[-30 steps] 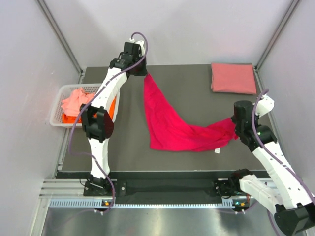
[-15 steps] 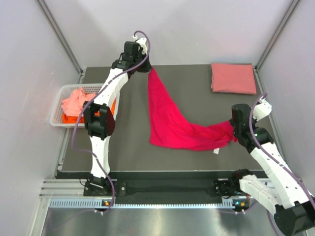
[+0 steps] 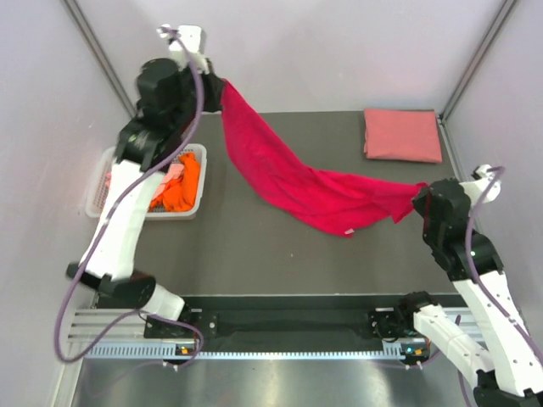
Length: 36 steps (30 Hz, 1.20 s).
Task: Fold and stack the t-shirts
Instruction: Flatten the tshirt out
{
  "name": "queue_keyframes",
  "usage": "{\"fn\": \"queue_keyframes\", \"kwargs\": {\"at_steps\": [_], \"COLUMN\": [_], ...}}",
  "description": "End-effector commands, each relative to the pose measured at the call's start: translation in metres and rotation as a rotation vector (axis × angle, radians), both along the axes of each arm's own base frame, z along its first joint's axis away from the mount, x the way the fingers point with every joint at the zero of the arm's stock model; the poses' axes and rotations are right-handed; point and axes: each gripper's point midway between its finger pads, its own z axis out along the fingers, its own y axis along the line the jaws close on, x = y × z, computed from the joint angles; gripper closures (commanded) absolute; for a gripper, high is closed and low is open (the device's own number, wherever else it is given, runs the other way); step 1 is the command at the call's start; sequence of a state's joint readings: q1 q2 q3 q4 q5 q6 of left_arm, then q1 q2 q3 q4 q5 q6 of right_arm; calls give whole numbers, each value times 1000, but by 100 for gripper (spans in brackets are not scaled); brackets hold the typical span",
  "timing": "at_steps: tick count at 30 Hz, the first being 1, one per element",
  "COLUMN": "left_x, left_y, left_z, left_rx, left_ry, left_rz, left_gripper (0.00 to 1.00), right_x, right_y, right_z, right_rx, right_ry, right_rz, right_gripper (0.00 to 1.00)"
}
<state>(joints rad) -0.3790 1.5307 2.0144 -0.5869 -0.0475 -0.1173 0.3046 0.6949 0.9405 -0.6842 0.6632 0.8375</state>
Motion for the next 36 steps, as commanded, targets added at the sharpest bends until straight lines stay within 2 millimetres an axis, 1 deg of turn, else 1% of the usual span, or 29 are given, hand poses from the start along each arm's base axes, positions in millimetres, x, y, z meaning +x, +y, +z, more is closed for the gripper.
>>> {"fn": "queue_keyframes", "kwargs": {"at_steps": [1,2,4,5,7,10,12,13,16,17,18,19,20,21,22,23,24,25,26,27,28,29,30,31,32,33,34,35,36], "left_x": [-43,-62,-81,-97,-118,-124,-113,-99,-58,-28,-13,17,34,50,78,95,108,131,147,151,159,168,153,146,134,123,101,67,46], "left_y": [23,29,34,38,42,44,42,39,32,22,18,6,0,-7,-19,-21,-30,-36,-42,-42,-43,-46,-43,-30,-21,-18,-12,-6,-4], "left_z": [26,41,50,60,73,79,70,63,24,-4,-20,-57,-73,-93,-143,-150,-168,-219,-209,-229,-273,-238,-254,-257,-265,-272,-245,-296,-303], "left_rx": [9,-8,-26,-38,-58,-59,-40,-14,64,94,122,155,157,160,188,185,156,178,153,167,191,170,175,192,194,159,128,168,140], "left_ry": [-58,-94,-110,-138,-173,-204,-191,-187,-135,-94,-70,2,24,59,153,162,203,291,268,343,453,404,509,545,594,624,595,722,752], "left_rz": [35,28,13,4,-20,-27,-14,-5,32,37,39,30,18,8,-8,-15,-32,-29,-46,-41,-30,-28,-14,68,107,147,154,161,180], "left_gripper": [100,100,100,100,100,100,100,100,100,100,100,100,100,100,100,100,100,100,100,97,76,69,58,54,54,54,54,54,54], "right_x": [-19,-24,-34,-39,-49,-55,-53,-52,-43,-38,-36,-32,-30,-27,-25,-22,-18,-17,-14,-11,-9,-8,-7,-6,-7,-6,-5,-4,-3], "right_y": [-12,-15,-20,-23,-27,-29,-28,-27,-23,-20,-18,-16,-14,-11,-10,-6,-4,-3,-1,0,1,3,4,5,5,6,7,8,10], "right_z": [39,48,59,65,74,83,80,80,66,55,49,45,34,29,25,13,7,2,-8,-16,-20,-29,-35,-40,-48,-50,-53,-58,-61], "right_rx": [3,6,13,14,20,31,30,31,31,28,32,36,34,41,43,44,42,41,37,35,36,35,35,37,35,42,45,47,48], "right_ry": [-90,-113,-150,-163,-197,-236,-229,-231,-205,-182,-171,-165,-142,-135,-127,-104,-87,-74,-48,-25,-15,6,24,35,53,50,51,56,61], "right_rz": [-23,-28,-39,-47,-56,-58,-55,-52,-43,-34,-30,-26,-18,-13,-7,8,11,12,16,16,17,23,27,28,28,26,28,36,41], "right_gripper": [100,100,100,100,100,100,100,100,100,100,100,100,100,100,100,100,100,100,100,100,100,100,100,100,100,100,100,100,100]}}
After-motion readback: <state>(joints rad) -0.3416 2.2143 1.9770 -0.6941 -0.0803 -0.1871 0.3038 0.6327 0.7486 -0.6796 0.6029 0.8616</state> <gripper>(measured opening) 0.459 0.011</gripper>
